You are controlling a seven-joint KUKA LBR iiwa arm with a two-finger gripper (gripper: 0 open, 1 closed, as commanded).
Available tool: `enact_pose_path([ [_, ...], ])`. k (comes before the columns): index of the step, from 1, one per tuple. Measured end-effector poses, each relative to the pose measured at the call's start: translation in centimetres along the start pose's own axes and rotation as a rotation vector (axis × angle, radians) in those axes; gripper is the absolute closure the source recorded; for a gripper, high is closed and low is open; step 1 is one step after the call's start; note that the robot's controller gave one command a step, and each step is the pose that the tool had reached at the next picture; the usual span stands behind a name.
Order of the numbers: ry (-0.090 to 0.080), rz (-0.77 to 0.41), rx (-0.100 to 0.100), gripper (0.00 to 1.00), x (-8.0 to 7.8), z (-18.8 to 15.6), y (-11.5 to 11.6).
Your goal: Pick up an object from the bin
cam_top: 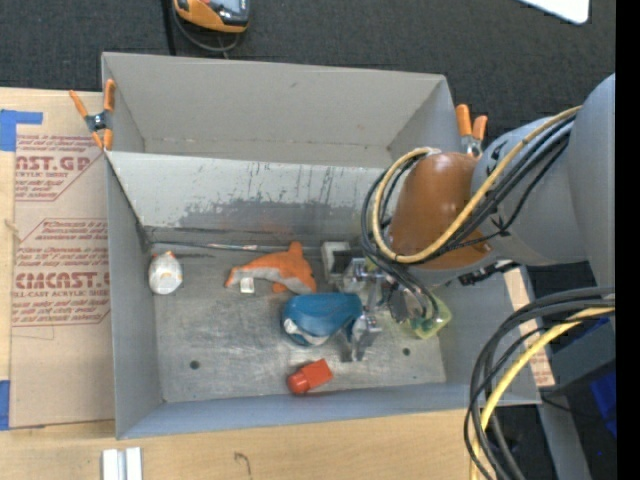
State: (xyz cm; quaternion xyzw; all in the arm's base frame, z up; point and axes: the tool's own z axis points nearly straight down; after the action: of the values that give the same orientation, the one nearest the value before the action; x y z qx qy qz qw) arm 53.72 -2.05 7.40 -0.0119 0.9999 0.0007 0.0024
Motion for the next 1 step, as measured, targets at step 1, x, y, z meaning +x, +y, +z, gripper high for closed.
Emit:
enact_pose_path([
  [1, 0.0, 0.0, 0.0, 1.0, 0.01, 0.0, 0.0],
])
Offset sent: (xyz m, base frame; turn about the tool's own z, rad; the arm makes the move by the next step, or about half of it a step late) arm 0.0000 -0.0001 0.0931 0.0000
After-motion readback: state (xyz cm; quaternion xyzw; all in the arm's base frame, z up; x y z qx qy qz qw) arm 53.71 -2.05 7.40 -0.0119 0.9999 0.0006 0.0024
